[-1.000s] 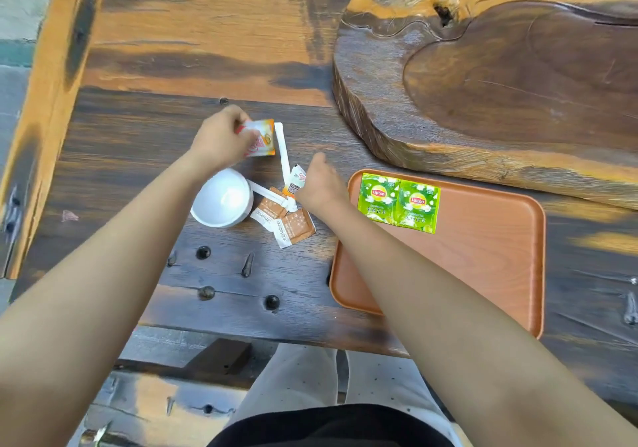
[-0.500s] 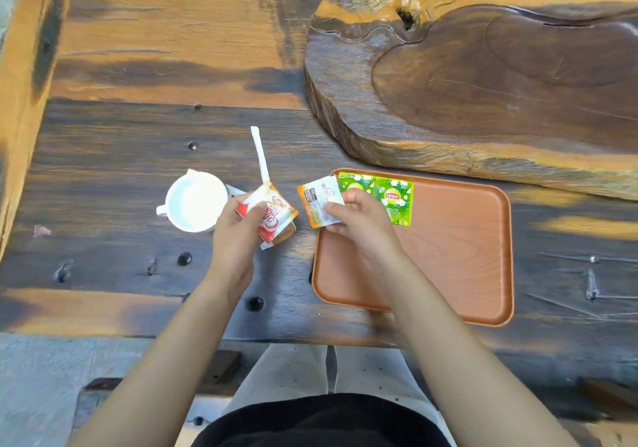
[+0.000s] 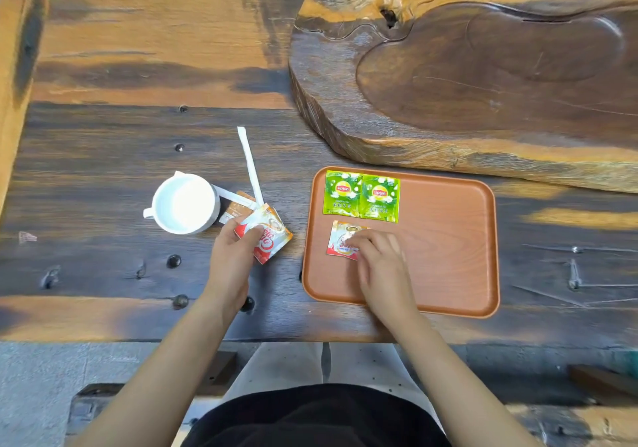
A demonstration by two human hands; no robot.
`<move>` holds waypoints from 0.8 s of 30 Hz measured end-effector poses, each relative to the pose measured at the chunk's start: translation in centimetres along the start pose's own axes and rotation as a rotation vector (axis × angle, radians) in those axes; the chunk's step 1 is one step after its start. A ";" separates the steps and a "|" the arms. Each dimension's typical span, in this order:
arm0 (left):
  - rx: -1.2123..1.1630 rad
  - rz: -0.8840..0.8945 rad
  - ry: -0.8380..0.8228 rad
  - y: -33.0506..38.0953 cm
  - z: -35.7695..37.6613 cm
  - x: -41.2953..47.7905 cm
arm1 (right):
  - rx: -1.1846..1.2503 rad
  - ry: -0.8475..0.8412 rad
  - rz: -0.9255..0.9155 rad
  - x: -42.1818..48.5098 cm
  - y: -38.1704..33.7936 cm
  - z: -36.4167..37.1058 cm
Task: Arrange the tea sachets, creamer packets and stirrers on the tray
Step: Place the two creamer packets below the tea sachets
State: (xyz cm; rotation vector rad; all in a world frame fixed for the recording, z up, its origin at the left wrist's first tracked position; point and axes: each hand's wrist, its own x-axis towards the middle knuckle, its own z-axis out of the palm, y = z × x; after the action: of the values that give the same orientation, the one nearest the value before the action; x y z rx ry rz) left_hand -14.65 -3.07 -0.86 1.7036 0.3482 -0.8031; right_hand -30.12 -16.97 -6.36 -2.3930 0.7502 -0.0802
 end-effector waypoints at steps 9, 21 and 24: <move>0.001 -0.004 -0.034 0.1 0.3 0.2 | -0.242 -0.181 -0.127 1.7 0.7 -0.4; 0.003 -0.027 -0.033 -0.2 -0.1 0.1 | -0.249 -0.189 -0.290 1.5 1.4 -0.2; 0.037 -0.028 -0.040 -0.5 -0.2 -0.1 | -0.251 -0.199 -0.210 1.6 0.5 -0.3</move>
State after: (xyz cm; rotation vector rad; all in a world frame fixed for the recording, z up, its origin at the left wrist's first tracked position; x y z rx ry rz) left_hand -14.93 -2.70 -1.15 1.7179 0.3319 -0.8676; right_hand -29.14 -18.29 -6.61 -2.6624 0.4367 0.1740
